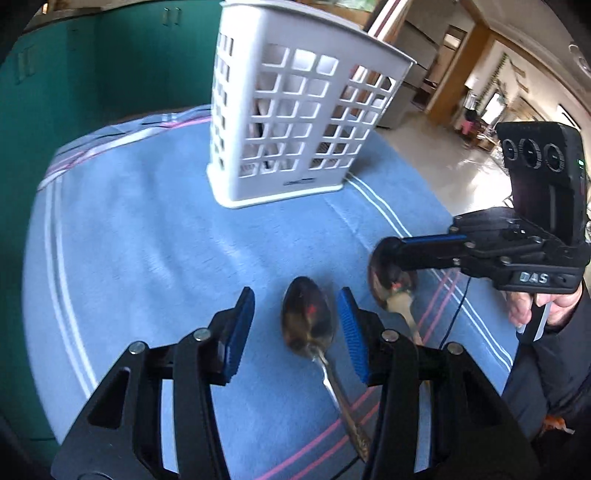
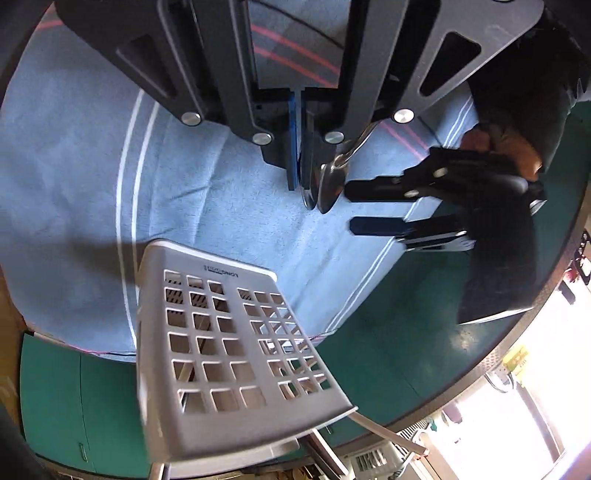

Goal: Organize utensils
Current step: 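Grasp a silver spoon with the left tool while the right tool grasps another spoon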

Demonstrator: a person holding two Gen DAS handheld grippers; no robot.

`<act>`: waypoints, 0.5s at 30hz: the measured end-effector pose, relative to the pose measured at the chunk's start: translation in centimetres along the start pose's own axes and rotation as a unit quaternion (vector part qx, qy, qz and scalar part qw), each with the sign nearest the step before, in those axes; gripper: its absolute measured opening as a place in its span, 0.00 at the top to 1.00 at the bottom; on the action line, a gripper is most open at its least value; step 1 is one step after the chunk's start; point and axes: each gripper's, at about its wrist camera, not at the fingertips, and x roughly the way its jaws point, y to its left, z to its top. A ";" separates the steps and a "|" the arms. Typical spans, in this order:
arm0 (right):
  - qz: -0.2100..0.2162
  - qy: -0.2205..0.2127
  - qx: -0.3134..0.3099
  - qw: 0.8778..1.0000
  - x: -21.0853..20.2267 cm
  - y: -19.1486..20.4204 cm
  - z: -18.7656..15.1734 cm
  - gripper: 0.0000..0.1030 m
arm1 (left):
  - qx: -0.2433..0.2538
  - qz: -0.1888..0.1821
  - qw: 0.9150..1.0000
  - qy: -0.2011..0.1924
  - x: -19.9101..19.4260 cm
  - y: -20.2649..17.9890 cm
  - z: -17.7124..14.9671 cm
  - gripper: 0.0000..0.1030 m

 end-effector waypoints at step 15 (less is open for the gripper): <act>-0.010 -0.024 -0.002 1.000 -2.3 0.0 -0.7 0.98 | -0.007 0.018 0.999 -0.045 -1.6 -1.6 0.8 0.98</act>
